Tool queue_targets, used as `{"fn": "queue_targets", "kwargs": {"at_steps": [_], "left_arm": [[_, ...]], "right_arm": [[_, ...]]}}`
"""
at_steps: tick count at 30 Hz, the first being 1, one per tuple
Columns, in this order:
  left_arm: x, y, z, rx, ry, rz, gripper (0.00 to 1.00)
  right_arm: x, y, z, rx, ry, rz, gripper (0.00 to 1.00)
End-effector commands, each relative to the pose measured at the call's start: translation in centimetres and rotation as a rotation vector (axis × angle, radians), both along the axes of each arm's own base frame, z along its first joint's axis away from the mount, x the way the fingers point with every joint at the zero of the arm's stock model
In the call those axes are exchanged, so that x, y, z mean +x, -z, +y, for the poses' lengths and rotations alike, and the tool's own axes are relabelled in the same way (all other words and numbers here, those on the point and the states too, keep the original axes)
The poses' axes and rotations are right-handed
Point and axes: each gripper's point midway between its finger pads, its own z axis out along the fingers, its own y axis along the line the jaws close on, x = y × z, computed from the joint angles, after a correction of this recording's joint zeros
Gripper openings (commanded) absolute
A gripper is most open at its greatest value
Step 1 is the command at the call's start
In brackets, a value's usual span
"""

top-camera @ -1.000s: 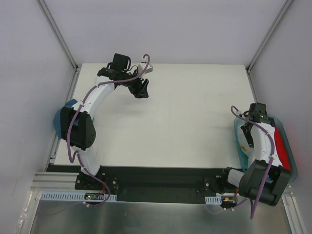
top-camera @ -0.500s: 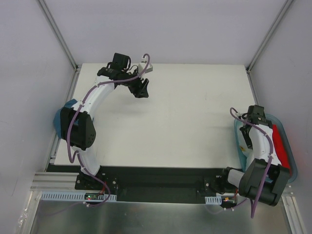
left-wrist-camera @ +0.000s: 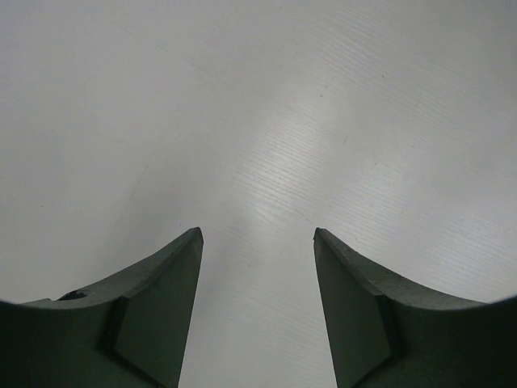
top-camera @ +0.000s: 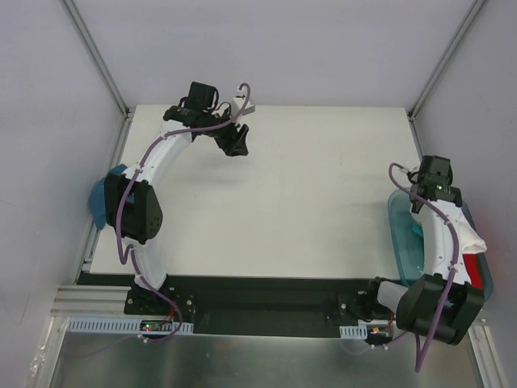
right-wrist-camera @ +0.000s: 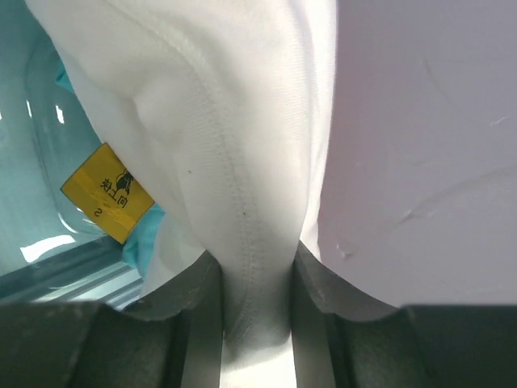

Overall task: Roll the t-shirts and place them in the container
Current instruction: Place the T-shirt in the bin.

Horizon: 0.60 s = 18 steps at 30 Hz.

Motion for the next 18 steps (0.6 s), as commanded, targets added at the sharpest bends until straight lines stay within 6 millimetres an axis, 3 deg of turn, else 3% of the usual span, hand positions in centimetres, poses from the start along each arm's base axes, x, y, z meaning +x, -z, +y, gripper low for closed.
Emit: {"fn": "queue_targets", "kwargs": {"at_steps": [1, 2, 3, 6, 8, 13, 18], "left_arm": [[0.1, -1.3, -0.4, -0.022, 0.031, -0.024, 0.57], [0.1, -1.3, -0.4, -0.025, 0.029, -0.020, 0.57], [0.1, -1.4, -0.4, -0.027, 0.028, -0.020, 0.57], [-0.3, -1.3, -0.2, -0.020, 0.025, -0.021, 0.57], [-0.6, -0.9, 0.0, -0.013, 0.025, -0.011, 0.57], [-1.3, -0.6, 0.4, 0.007, 0.025, -0.008, 0.57], [-1.3, -0.4, 0.3, -0.001, 0.024, 0.012, 0.57]], "right_arm": [[-1.8, 1.6, 0.2, -0.152, -0.097, 0.159, 0.00], [-1.2, 1.9, 0.3, -0.181, -0.122, 0.124, 0.00], [-2.0, 4.3, 0.9, -0.194, -0.187, 0.214, 0.01], [-2.2, 7.0, 2.1, -0.205, -0.271, 0.254, 0.01], [-3.4, 9.2, 2.7, -0.195, -0.310, 0.313, 0.01], [-4.5, 10.5, 3.7, -0.115, -0.288, 0.308, 0.01], [-5.1, 9.5, 5.3, 0.148, -0.034, 0.159, 0.01]]}}
